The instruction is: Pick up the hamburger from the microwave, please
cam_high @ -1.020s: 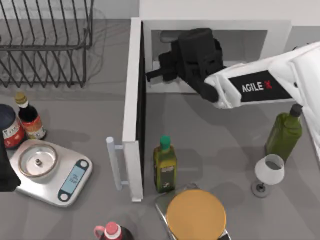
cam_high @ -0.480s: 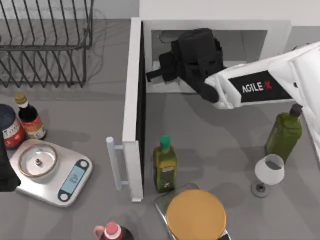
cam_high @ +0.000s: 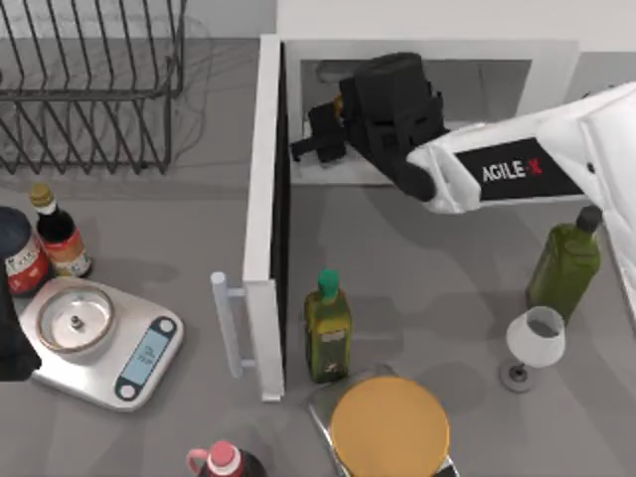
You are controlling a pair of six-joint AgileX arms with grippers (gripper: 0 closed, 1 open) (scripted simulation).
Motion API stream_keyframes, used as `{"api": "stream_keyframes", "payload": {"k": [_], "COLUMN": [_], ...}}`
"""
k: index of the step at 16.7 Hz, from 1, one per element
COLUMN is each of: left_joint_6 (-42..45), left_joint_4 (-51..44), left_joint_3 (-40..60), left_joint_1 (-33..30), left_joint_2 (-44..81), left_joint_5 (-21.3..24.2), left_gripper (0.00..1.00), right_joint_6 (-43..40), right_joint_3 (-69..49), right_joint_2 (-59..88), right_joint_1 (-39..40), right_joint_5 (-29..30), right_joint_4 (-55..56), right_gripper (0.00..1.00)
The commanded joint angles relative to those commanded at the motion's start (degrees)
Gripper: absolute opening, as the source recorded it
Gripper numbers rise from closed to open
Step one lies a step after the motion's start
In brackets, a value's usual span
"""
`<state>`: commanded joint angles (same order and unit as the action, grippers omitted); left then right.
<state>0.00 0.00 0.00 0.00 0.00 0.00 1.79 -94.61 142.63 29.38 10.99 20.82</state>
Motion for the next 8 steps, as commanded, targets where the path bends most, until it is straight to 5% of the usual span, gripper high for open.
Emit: {"api": "stream_keyframes", "payload": {"k": [8], "left_joint_6": [0.00], "left_joint_4": [0.00], "left_joint_3": [0.00], "left_joint_1": [0.00], "left_joint_2": [0.00], "left_joint_5": [0.00], "left_gripper": [1.00], "right_joint_6": [0.04], "right_joint_3": [-5.08], "right_joint_2": [-9.79], "right_joint_1": [-0.02], "right_joint_5": [-0.16], "right_joint_4": [-15.13], "right_gripper": [0.00]}}
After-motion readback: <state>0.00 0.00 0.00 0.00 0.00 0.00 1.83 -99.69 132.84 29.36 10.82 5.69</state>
